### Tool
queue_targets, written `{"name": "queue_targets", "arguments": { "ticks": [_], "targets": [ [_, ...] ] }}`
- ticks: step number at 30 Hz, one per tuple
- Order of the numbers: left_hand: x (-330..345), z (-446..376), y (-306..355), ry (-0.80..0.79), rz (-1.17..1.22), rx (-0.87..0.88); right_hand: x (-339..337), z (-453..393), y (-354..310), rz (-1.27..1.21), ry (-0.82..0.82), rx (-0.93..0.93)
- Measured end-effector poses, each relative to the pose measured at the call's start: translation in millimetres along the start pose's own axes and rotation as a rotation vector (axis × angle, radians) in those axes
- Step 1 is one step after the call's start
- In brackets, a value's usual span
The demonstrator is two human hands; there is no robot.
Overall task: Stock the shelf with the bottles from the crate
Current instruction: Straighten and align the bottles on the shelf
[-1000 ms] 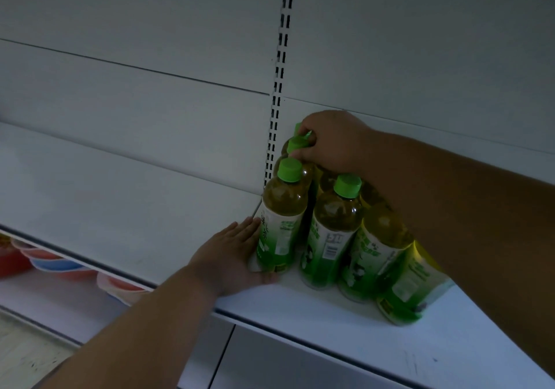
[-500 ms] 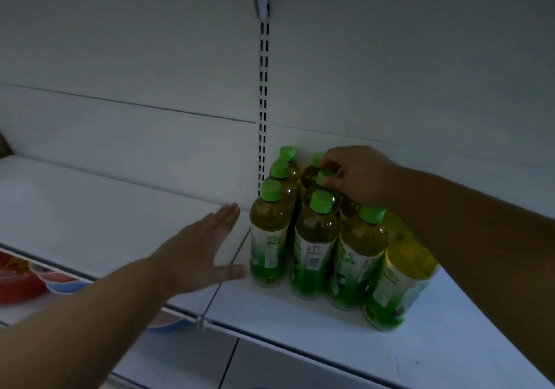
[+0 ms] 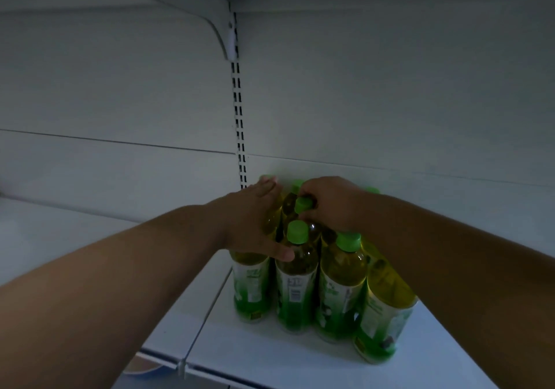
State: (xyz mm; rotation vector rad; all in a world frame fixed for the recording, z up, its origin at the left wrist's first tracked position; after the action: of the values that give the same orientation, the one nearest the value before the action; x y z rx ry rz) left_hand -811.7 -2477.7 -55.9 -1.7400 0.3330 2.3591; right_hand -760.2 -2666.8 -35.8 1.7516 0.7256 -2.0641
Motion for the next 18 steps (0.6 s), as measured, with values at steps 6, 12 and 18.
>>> {"name": "queue_targets", "arguments": {
  "ticks": [6,12,18],
  "targets": [
    [2.7,-1.2,-1.4,0.004,0.000,0.032,-3.7,-4.3,-4.3,0.027,0.039,-0.019],
    [4.4,-3.2,-2.5,0.025,0.003,0.056,-2.5,-10.7,-12.5,0.075,0.050,-0.052],
    [3.4,-2.7,-0.8,0.016,-0.016,0.039,0.5,-9.9,-10.2,0.046,0.051,-0.020]
  ]
}}
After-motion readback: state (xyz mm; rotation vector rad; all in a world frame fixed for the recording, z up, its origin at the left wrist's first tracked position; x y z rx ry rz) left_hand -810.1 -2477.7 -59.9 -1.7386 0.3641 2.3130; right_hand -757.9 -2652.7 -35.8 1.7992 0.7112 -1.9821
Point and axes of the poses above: each hand's wrist, its own z-axis away from the middle knuckle, its own x-axis out of the palm, y = z × x, the point moved 1 cm from there along -z, towards the middle knuckle, and after that the axes turned 12 degrees about -y, right-handed, at the moved point
